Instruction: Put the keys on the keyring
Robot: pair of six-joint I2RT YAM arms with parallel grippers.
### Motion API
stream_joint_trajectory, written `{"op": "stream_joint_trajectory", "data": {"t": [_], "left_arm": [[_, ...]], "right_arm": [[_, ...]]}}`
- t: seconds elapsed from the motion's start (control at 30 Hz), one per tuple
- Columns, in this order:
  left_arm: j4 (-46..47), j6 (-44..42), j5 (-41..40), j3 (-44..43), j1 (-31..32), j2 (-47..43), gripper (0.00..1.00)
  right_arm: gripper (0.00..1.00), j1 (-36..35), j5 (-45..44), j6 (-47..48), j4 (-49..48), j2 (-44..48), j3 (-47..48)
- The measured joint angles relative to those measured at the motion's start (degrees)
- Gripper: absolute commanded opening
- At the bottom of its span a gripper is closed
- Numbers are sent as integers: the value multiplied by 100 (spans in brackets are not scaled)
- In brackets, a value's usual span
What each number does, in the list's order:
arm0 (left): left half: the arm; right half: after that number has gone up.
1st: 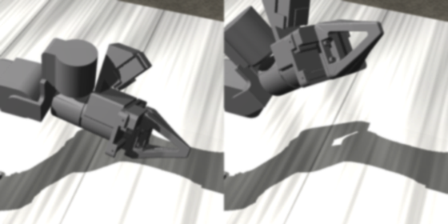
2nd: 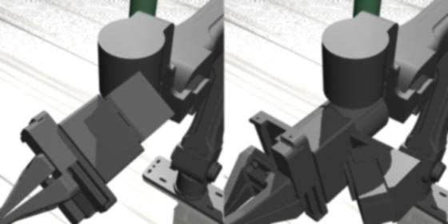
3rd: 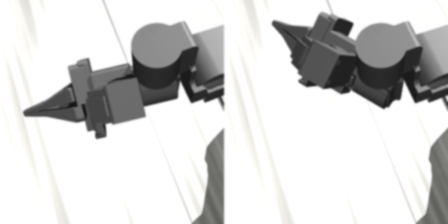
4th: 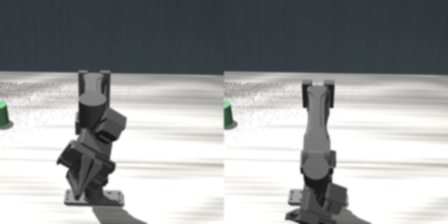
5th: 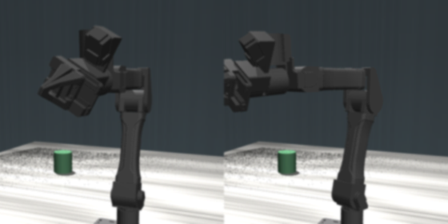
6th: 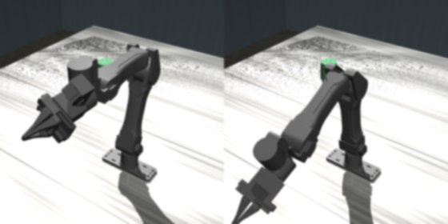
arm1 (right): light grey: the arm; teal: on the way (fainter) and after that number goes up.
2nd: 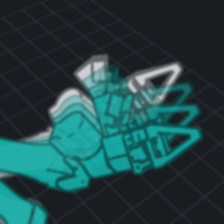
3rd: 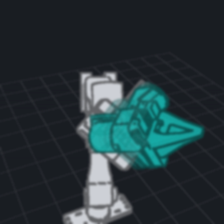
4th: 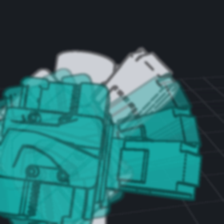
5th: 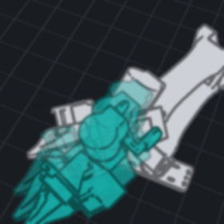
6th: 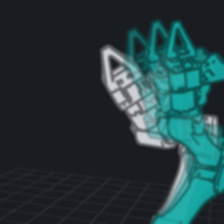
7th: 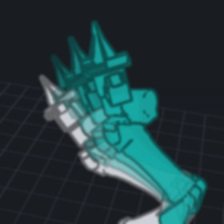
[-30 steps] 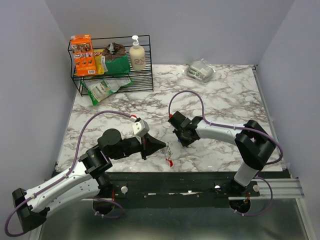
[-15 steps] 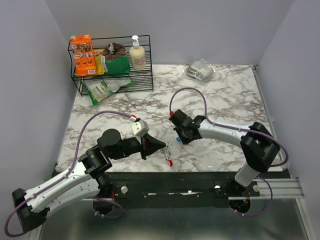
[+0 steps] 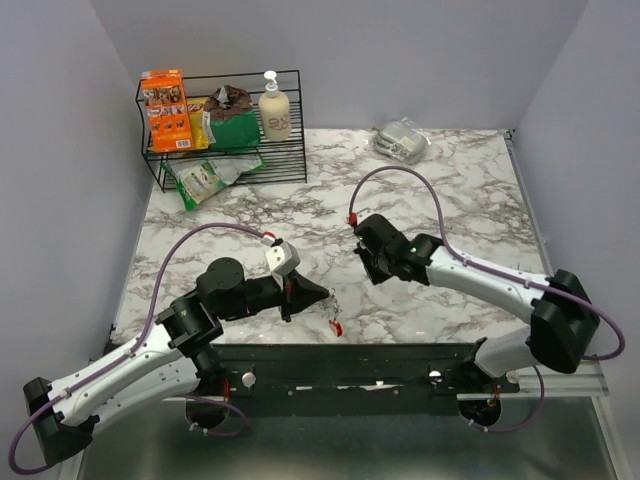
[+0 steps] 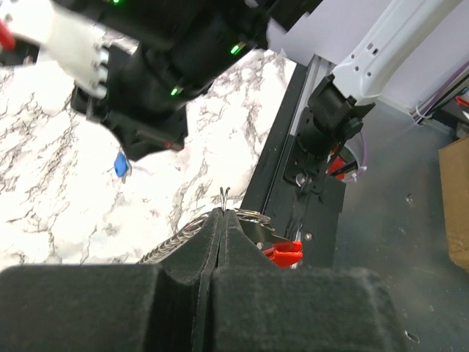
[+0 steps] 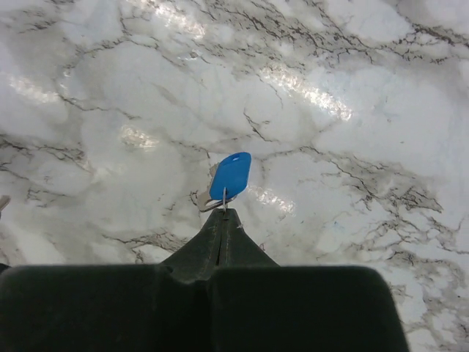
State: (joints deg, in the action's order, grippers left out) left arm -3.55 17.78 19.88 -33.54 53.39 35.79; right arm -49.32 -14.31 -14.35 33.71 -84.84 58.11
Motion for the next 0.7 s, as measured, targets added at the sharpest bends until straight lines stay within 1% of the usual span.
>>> {"op": "stream_joint_trajectory", "data": {"t": [0.17, 0.3, 0.53, 0.7], "left_arm": [[-306, -127, -20, -85, 0, -46, 0], [-509, -236, -59, -192, 0, -107, 0], [-664, -378, -48, -249, 0, -162, 0], [-763, -470, 107, -317, 0, -151, 0]], "right_arm": [[0, -11, 348, 348, -326, 907, -321], [0, -13, 734, 660, -581, 1412, -437], [0, -13, 1784, 1351, -883, 2157, -527], [0, -13, 2516, 1794, -1104, 2675, -584]]}}
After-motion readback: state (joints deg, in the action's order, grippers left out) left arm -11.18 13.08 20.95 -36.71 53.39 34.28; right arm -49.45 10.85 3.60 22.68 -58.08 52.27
